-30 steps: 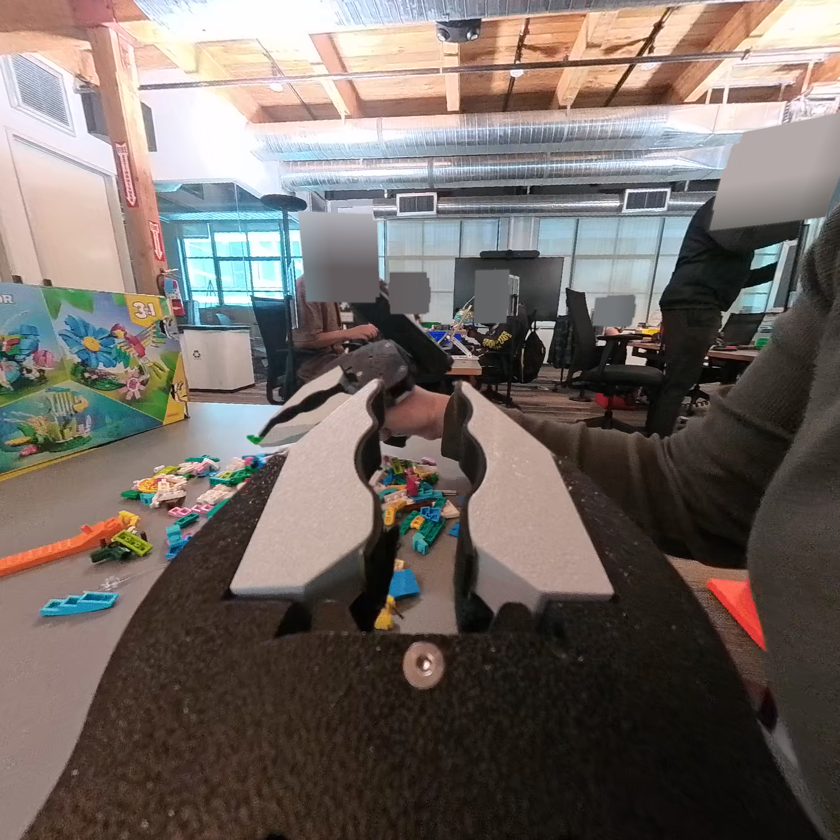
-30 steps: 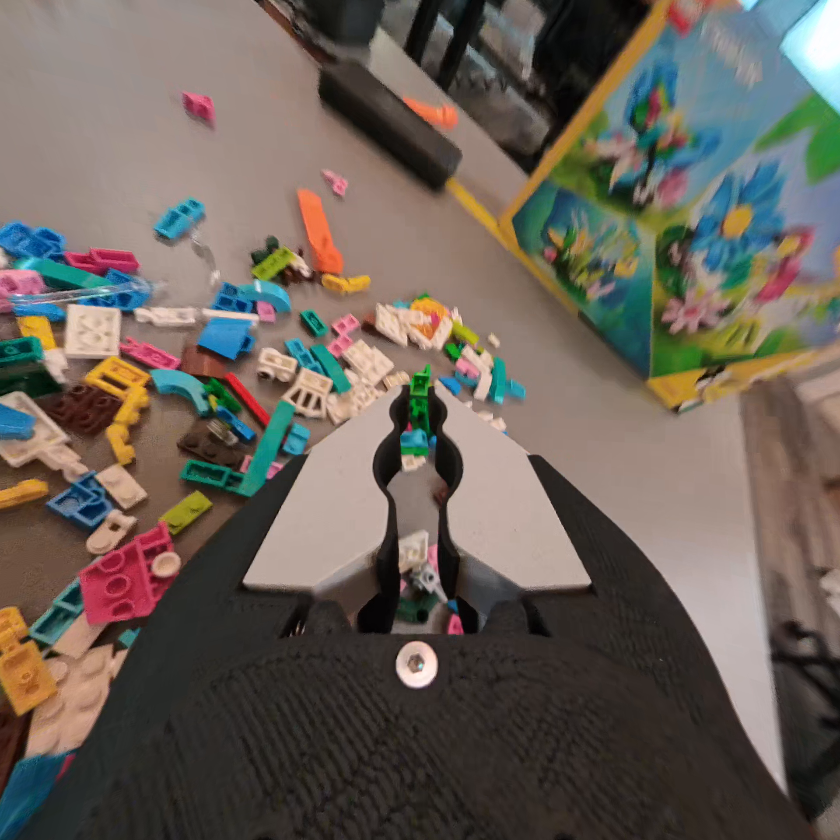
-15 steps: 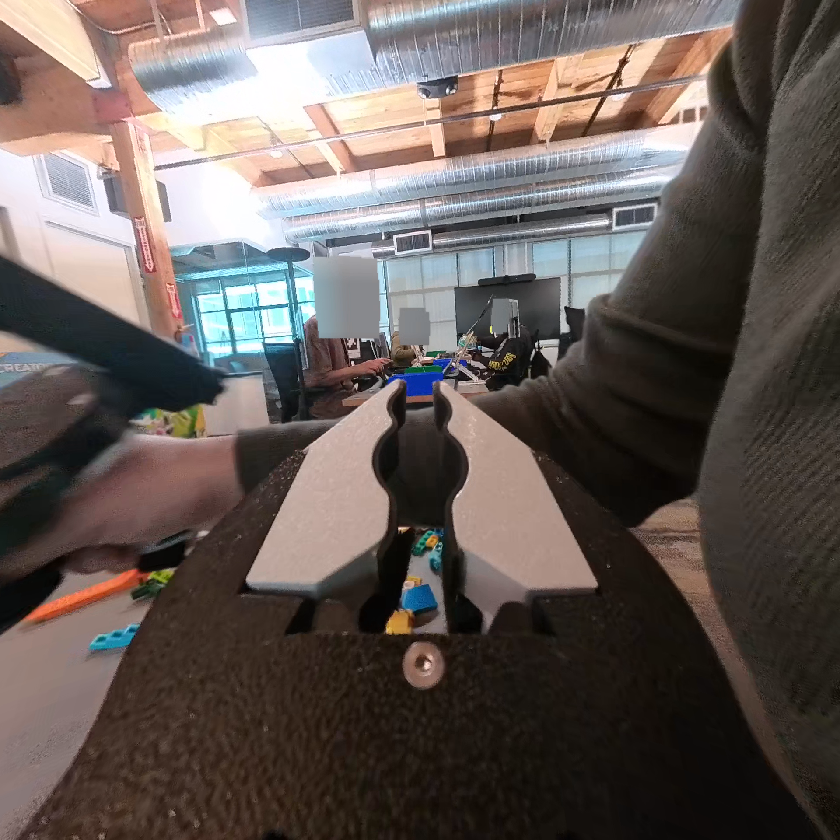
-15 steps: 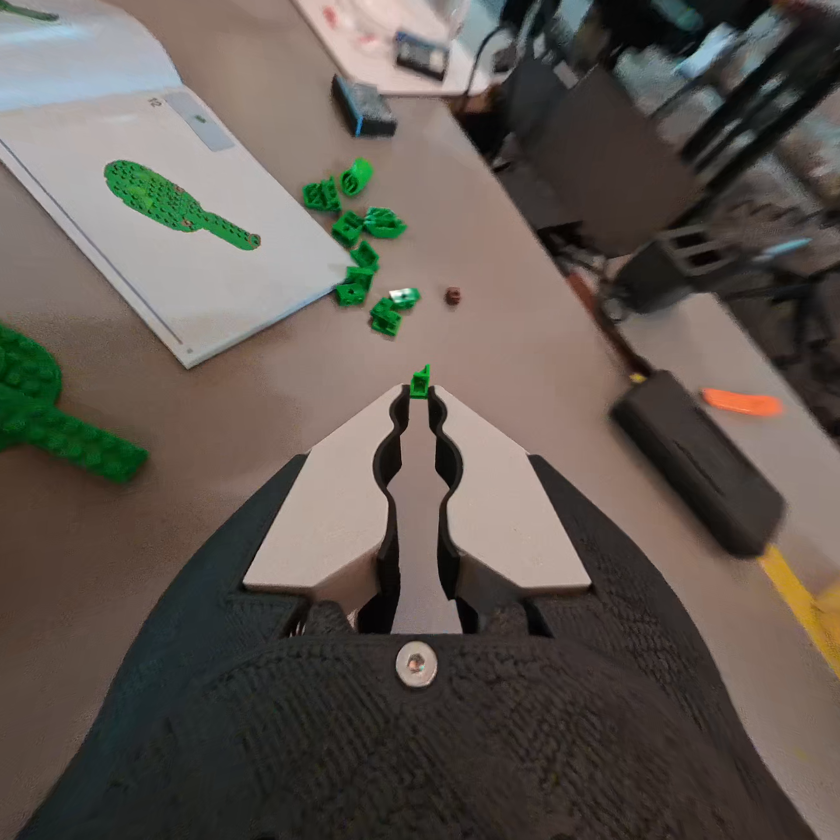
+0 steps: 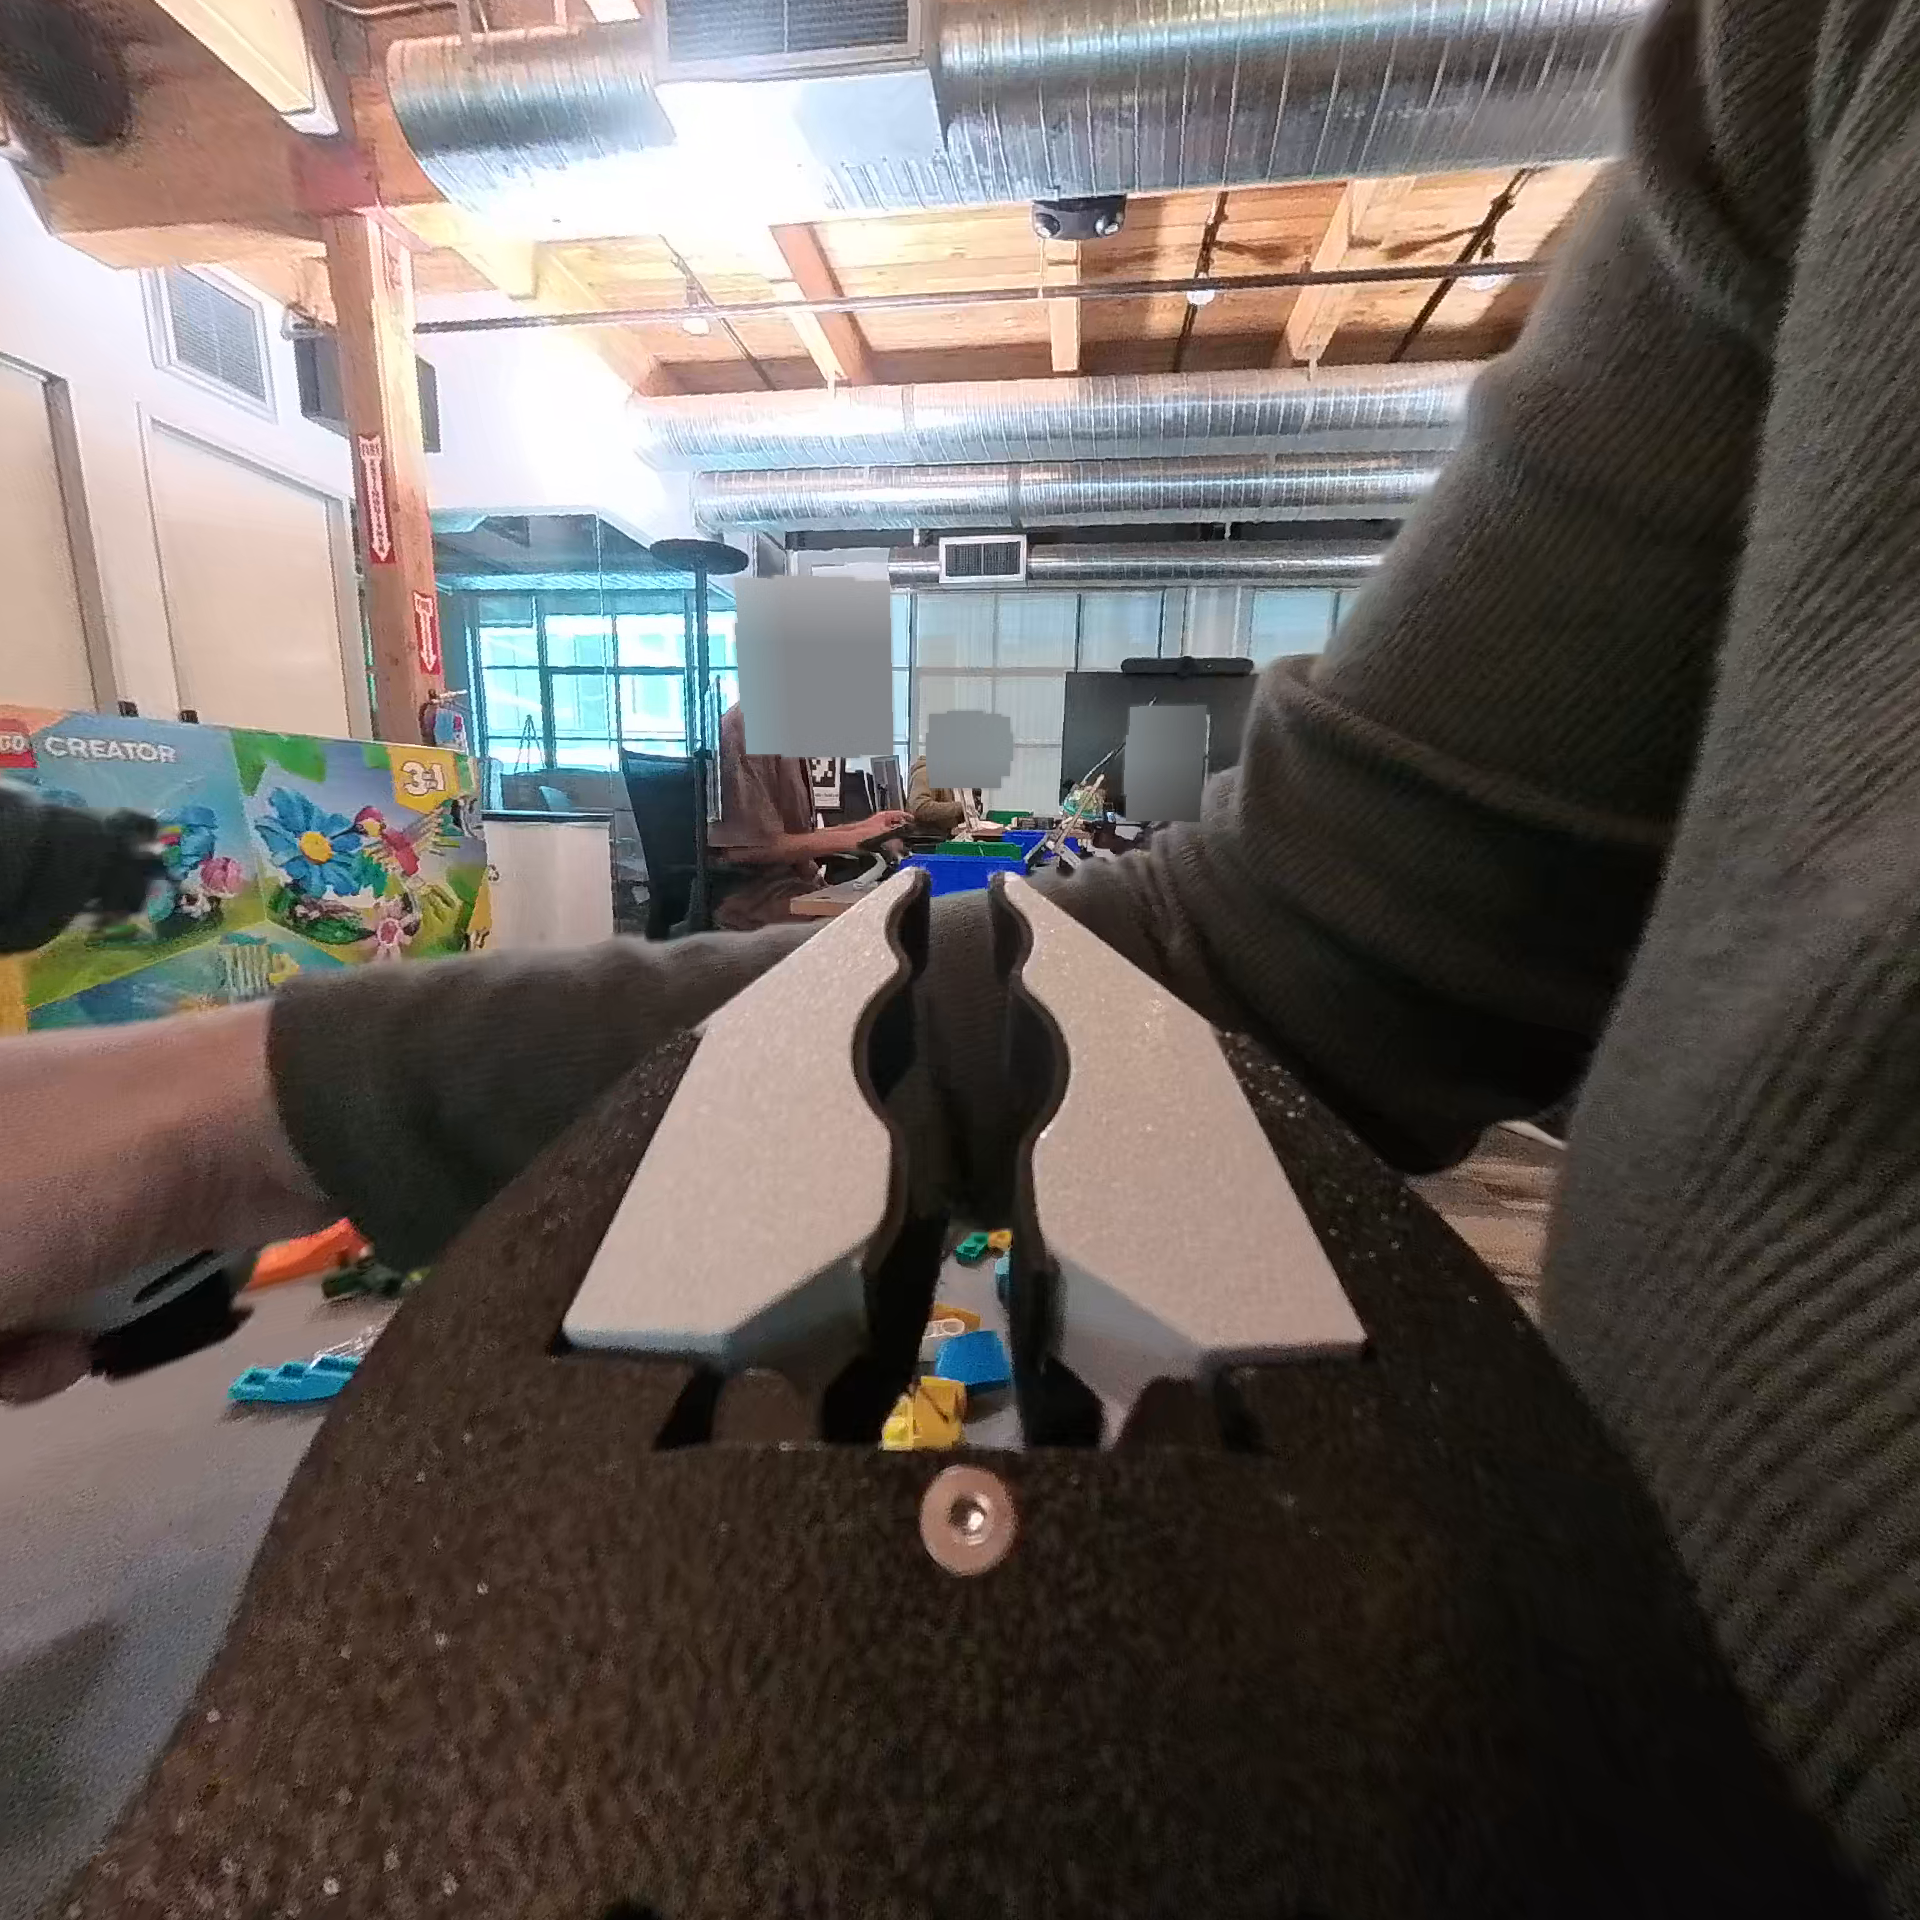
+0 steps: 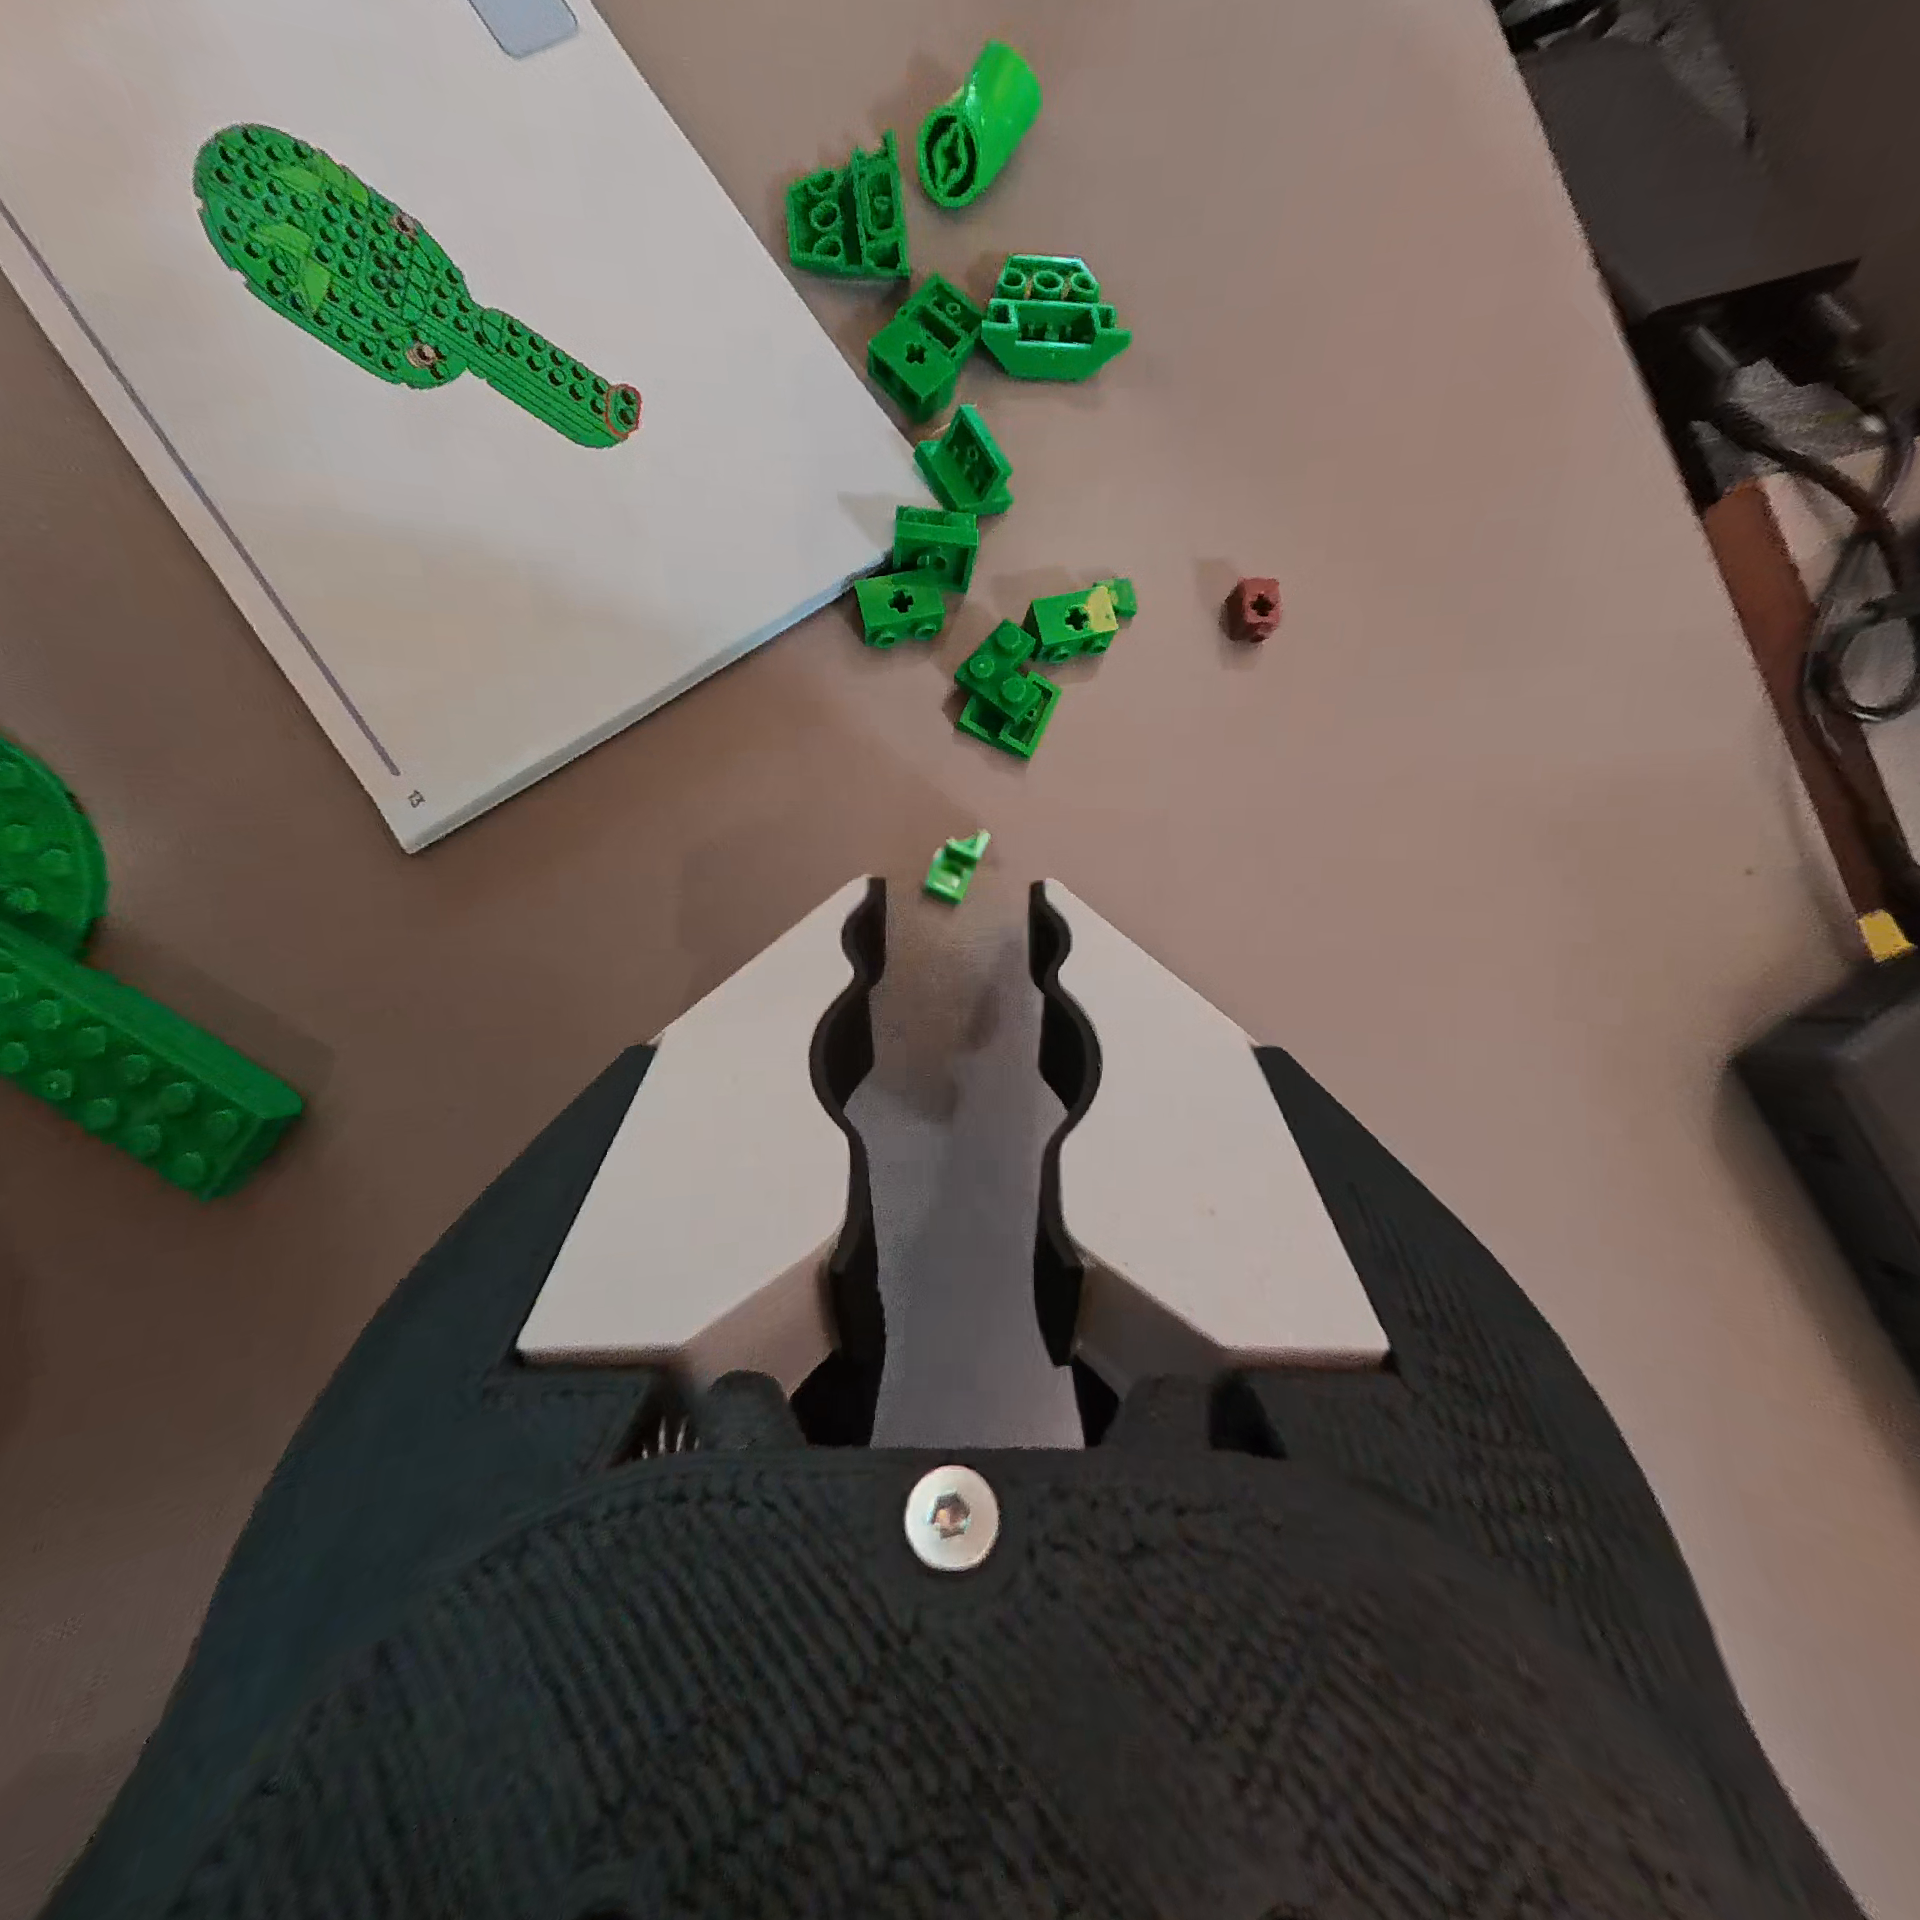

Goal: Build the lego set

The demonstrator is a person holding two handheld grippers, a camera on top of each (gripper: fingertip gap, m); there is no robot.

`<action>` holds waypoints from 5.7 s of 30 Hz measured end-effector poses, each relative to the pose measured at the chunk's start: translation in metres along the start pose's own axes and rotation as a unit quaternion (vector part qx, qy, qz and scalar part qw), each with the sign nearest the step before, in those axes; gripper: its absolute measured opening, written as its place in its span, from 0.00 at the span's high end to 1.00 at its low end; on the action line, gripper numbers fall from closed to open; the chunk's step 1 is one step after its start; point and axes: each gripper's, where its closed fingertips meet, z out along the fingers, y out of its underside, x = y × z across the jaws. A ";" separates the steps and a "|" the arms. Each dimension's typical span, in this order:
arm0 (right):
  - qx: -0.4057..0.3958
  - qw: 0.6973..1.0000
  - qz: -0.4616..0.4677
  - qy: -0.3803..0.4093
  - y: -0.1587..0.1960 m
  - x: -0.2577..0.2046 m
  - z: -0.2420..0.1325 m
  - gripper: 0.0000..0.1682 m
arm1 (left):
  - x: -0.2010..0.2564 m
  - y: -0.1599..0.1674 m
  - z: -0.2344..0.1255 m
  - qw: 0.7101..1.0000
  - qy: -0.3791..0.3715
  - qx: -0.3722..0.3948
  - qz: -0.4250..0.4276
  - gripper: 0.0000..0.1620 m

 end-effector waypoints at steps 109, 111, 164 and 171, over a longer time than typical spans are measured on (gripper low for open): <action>0.036 0.999 0.039 0.015 0.007 -0.005 -0.002 0.94 | -0.049 -0.004 -0.002 0.996 -0.080 0.017 -0.032 0.98; 0.035 0.998 0.042 0.014 0.007 -0.006 0.000 0.91 | -0.049 -0.004 -0.002 0.996 -0.080 0.016 -0.032 0.98; -0.111 0.885 0.347 0.289 0.235 -0.010 -0.224 0.94 | -0.056 0.003 -0.001 0.994 -0.073 0.007 -0.080 0.99; -0.090 0.820 0.429 0.368 0.300 -0.033 -0.275 0.96 | -0.056 0.005 0.002 0.995 -0.074 0.006 -0.062 0.99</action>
